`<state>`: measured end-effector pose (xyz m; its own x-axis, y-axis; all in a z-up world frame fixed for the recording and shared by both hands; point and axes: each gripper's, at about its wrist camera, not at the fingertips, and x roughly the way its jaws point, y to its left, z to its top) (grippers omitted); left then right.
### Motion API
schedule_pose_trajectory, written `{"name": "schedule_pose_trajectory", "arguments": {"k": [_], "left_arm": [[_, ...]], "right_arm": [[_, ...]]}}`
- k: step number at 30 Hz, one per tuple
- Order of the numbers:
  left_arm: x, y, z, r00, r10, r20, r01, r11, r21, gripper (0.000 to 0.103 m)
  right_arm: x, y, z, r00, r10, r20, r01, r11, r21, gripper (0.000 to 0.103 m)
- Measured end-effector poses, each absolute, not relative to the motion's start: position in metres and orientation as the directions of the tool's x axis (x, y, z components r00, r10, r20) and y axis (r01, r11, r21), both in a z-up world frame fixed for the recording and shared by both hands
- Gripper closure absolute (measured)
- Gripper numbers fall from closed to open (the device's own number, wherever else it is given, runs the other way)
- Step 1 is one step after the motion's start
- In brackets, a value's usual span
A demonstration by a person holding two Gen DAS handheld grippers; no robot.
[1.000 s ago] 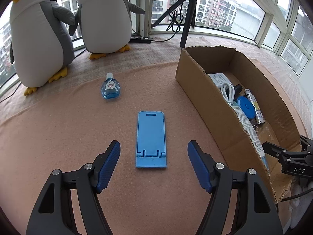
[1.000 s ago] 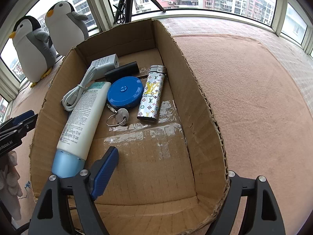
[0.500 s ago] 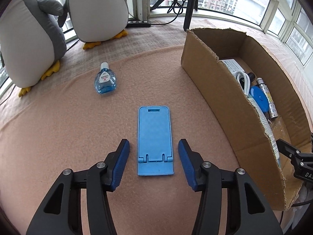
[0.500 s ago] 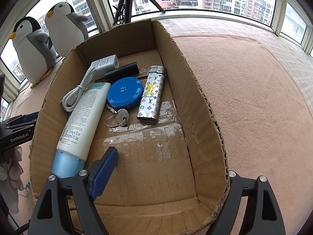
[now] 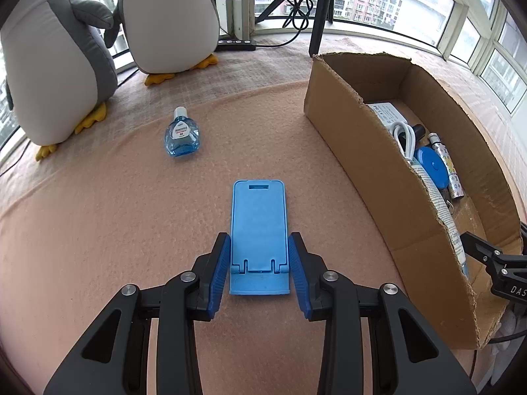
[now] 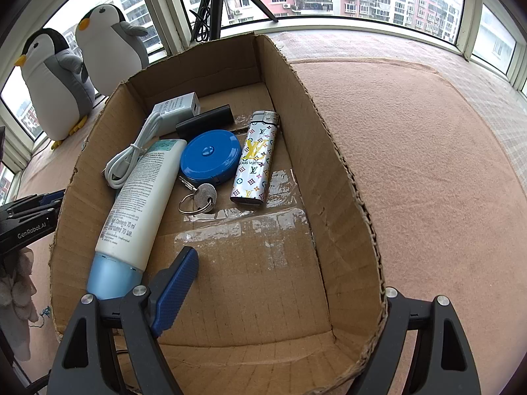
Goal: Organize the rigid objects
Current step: 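Close the left tool on the blue phone stand, then carry the phone stand into the box and open the left tool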
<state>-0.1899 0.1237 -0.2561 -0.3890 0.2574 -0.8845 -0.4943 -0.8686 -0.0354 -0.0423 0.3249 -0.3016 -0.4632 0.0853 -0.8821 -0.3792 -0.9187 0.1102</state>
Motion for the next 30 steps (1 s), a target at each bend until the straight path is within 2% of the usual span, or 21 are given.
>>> {"name": "schedule_pose_trajectory", "arguments": {"k": [13, 23, 30], "left_arm": [[-0.179, 0.121, -0.233, -0.439, 0.285, -0.852, -0.497, -0.867, -0.034, 0.069], [-0.174, 0.139, -0.187, -0.464, 0.394, -0.793, -0.542, -0.834, -0.097, 0.069], [-0.172, 0.181, -0.182, -0.431, 0.454, -0.779, -0.598, -0.791, -0.131, 0.069]], "right_arm": [[-0.041, 0.325, -0.302, -0.463, 0.086, -0.882, -0.38, -0.919, 0.11, 0.023], [-0.041, 0.326, -0.302, -0.463, 0.085, -0.882, -0.379, -0.919, 0.11, 0.023], [-0.041, 0.325, -0.302, -0.464, 0.085, -0.882, -0.378, -0.919, 0.11, 0.023]]}}
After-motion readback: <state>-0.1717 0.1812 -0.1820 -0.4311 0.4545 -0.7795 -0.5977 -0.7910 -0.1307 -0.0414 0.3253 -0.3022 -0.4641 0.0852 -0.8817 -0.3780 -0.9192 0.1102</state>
